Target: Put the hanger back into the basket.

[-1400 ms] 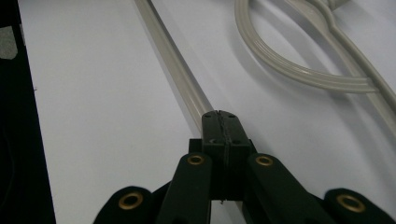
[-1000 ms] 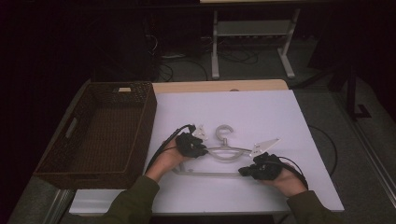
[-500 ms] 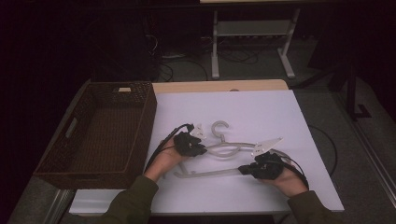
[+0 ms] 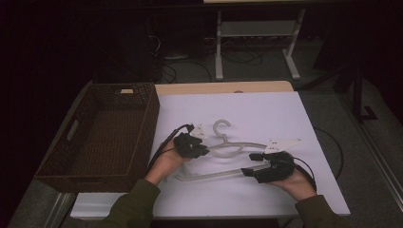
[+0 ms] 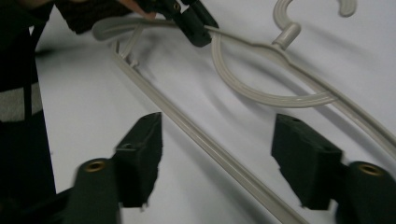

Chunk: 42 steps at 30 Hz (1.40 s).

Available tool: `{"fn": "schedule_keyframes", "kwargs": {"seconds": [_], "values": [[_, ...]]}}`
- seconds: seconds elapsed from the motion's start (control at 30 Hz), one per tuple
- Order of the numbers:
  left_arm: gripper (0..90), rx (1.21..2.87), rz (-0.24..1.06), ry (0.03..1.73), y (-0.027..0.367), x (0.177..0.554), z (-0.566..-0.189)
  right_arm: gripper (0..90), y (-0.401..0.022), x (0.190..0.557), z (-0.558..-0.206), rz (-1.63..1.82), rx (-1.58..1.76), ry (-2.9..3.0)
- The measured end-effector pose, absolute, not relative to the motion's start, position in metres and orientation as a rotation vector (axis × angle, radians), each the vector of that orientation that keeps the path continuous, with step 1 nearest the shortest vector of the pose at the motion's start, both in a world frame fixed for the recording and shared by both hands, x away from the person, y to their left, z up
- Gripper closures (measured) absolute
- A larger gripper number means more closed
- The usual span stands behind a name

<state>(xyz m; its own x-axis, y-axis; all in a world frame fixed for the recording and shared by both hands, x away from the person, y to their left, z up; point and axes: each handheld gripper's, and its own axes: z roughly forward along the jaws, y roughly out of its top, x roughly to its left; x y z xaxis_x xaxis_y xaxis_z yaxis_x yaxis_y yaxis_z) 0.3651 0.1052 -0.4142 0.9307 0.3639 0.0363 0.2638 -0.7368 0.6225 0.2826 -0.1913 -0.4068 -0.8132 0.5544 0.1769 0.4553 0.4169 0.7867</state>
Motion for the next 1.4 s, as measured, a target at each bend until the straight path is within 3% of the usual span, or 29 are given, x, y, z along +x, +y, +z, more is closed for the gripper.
{"fn": "schedule_keyframes", "kwargs": {"seconds": [0.03, 0.23, 0.93, 1.33, 1.4], "values": [[82.9, 2.448, 0.215, 0.434, 0.107, 0.365, -0.411, 25.0, -0.194, 0.280, -0.404, 1.388, 0.923, 2.514], [83.0, 2.432, 0.231, 0.468, 0.110, 0.364, -0.400, 20.9, -0.209, 0.270, -0.396, 1.454, 0.943, 2.400], [83.0, 2.337, 0.378, 0.573, 0.140, 0.354, -0.314, 18.1, -0.233, 0.260, -0.388, 1.522, 0.983, 2.245], [83.0, 2.264, 0.458, 0.680, 0.203, 0.356, -0.266, 13.1, -0.232, 0.263, -0.390, 1.518, 0.988, 2.217], [83.0, 2.248, 0.483, 0.714, 0.223, 0.355, -0.257, 8.0, -0.231, 0.263, -0.391, 1.504, 0.998, 2.220]]}}
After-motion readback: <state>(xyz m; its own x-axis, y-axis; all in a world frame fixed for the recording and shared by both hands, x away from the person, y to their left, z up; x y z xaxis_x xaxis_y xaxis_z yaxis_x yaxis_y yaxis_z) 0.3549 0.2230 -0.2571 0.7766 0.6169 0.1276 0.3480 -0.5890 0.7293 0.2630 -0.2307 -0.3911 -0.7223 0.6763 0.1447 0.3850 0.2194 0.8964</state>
